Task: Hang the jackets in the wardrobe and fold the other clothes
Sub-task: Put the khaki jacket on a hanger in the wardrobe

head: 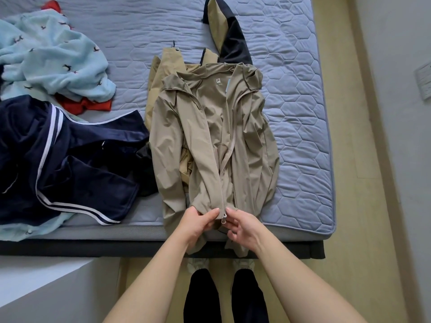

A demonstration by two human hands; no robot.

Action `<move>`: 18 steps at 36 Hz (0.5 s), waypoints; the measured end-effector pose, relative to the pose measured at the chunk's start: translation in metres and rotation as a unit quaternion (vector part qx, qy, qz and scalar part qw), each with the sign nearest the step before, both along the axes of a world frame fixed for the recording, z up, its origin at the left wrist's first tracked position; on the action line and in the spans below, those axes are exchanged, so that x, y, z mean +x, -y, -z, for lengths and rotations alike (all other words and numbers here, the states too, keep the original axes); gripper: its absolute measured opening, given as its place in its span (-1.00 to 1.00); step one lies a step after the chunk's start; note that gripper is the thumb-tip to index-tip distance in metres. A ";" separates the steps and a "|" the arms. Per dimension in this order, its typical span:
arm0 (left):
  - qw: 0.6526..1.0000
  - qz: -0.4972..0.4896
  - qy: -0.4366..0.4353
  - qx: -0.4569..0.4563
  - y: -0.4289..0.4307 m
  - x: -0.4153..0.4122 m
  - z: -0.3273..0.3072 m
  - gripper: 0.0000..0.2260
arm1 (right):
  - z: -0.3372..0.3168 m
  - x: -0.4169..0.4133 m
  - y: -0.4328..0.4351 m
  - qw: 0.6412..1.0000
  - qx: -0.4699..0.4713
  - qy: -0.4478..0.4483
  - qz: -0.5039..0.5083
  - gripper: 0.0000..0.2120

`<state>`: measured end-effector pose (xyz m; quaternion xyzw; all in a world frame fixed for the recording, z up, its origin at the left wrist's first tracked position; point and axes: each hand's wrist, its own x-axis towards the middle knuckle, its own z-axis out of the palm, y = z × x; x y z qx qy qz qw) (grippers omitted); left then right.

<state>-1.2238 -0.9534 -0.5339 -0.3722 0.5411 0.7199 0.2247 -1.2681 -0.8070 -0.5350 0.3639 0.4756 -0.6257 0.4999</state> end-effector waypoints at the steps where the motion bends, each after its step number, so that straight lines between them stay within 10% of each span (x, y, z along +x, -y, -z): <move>1: 1.000 -0.021 0.004 0.011 0.001 0.001 0.001 -0.95 | 0.000 0.000 0.000 1.000 -0.012 -0.005 0.021 -0.92; 18: 0.971 -0.231 -0.016 -0.054 -0.026 -0.009 -0.021 -0.95 | -0.013 0.020 -0.001 0.983 -0.070 -0.075 0.155 -0.94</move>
